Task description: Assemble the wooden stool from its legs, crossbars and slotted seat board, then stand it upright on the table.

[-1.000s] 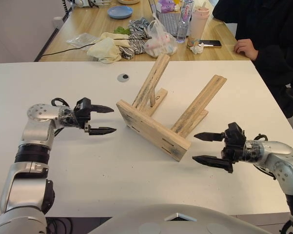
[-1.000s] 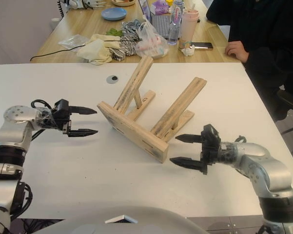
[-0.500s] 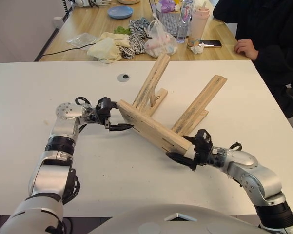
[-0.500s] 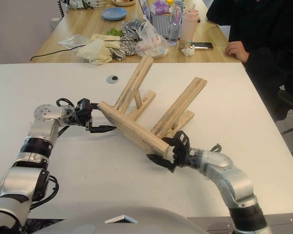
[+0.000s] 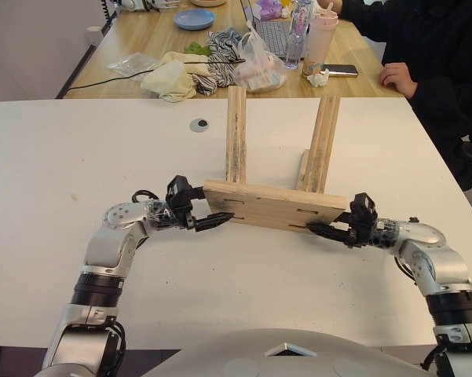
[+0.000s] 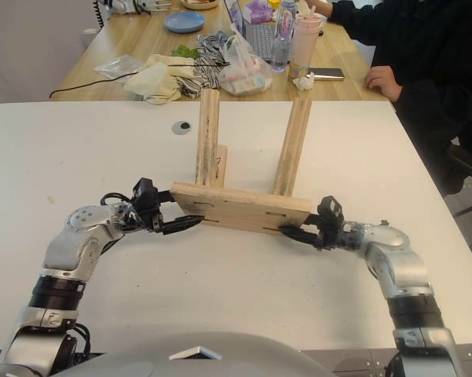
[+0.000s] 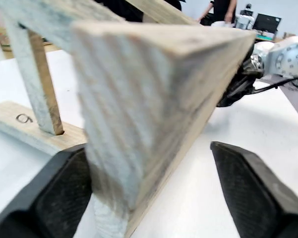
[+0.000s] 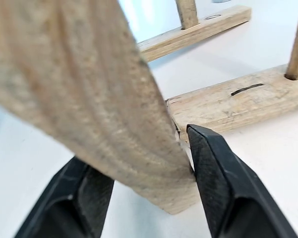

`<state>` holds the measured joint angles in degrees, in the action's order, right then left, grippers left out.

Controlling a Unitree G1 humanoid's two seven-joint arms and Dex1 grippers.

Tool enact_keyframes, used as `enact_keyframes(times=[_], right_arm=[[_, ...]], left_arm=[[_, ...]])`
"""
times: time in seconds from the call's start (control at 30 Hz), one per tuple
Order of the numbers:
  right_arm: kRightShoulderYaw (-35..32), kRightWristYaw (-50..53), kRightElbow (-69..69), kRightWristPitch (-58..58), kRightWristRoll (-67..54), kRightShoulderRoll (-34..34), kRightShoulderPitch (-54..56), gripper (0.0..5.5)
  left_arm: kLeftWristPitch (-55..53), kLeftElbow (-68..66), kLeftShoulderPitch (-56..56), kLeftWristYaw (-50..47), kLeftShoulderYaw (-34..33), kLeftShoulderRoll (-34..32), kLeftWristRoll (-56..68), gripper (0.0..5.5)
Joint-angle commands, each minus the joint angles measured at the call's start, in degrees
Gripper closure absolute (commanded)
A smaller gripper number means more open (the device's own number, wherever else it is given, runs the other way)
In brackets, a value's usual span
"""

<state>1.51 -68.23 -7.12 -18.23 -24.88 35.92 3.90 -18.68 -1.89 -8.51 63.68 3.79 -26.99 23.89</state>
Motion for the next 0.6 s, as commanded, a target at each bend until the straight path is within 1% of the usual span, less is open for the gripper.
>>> enact_keyframes(times=[0.03,0.17,0.2,0.27,0.33,0.4,0.47,0.53,0.6], right_arm=[[1.1,-3.4,-4.5,0.0,-0.1,-0.4,6.9,3.46],[2.0,-7.2,-8.4,-3.8,-0.4,-0.7,9.6,3.46],[2.0,-7.9,-8.5,-5.0,-0.7,-0.7,10.0,3.46],[1.5,-8.9,-8.2,-8.8,-2.3,-0.9,10.5,3.46],[0.8,-9.9,-5.7,-13.6,-4.4,-0.4,9.4,3.46],[1.1,-9.2,-2.8,-18.3,-4.4,1.0,7.6,3.46],[1.0,-7.8,0.2,-24.7,-5.5,2.4,5.9,3.46],[0.2,-7.5,5.5,-33.9,-9.6,5.0,4.7,3.48],[-1.9,-6.2,8.9,-45.1,-15.3,6.7,6.7,3.48]], left_arm=[[-6.7,2.1,0.6,0.7,2.2,-0.6,2.2,2.23],[-15.7,4.2,2.1,-0.1,2.4,-1.8,6.1,2.70],[-21.7,5.1,2.1,-1.4,0.8,-1.4,10.3,2.80],[-32.0,6.5,2.1,-4.5,-3.1,0.3,18.6,2.84],[-38.4,6.7,2.1,-8.6,-5.8,1.9,21.8,2.84],[-44.7,7.4,1.6,-14.9,-9.3,4.6,25.4,2.84],[-51.5,8.8,1.2,-24.0,-15.0,9.2,30.8,2.84],[-58.0,13.1,2.6,-32.7,-20.0,12.2,38.8,2.85],[-62.0,16.9,3.8,-41.5,-22.9,13.7,47.2,2.86]])
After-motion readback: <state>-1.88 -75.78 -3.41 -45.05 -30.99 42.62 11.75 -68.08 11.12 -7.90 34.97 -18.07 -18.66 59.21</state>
